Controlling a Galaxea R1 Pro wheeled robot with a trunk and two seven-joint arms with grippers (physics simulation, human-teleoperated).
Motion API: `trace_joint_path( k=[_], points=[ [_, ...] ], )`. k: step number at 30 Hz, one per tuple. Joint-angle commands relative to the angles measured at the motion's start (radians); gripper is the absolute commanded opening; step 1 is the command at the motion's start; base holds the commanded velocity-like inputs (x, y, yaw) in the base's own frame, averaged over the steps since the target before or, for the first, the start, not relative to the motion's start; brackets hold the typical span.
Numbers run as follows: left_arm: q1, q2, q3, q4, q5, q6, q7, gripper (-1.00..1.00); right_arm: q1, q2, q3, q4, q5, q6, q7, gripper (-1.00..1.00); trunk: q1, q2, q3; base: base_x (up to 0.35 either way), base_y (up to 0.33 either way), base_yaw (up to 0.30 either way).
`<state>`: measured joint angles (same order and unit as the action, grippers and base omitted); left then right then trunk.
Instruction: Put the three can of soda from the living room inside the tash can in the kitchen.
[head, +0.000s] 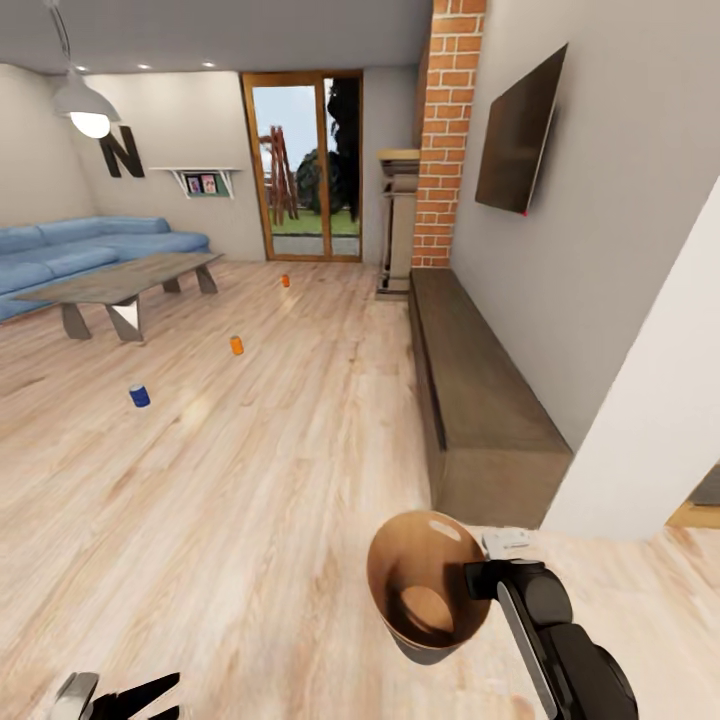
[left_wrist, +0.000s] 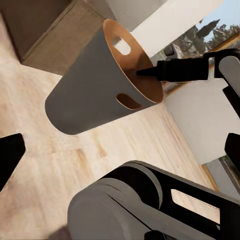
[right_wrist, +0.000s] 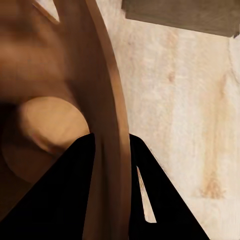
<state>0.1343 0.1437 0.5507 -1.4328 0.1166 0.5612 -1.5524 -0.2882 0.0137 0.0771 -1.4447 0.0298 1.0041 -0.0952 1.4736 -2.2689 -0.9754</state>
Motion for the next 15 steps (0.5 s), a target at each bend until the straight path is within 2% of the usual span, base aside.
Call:
trace_joint_path(
  k=[1, 15],
  points=[
    [0.000, 0.000, 0.000, 0.000, 0.000, 0.000, 0.000, 1.00, 0.000, 0.000, 0.000, 0.000, -0.011, -0.001, 0.003, -1.00, 0.000, 0.000, 0.000, 0.236, 0.292, 0.286],
    [0.000, 0.000, 0.000, 0.000, 0.000, 0.000, 0.000, 1.00, -0.001, 0.000, 0.000, 0.000, -0.011, -0.001, 0.003, -1.00, 0.000, 0.000, -0.005, 0.244, 0.286, 0.286]
  ],
)
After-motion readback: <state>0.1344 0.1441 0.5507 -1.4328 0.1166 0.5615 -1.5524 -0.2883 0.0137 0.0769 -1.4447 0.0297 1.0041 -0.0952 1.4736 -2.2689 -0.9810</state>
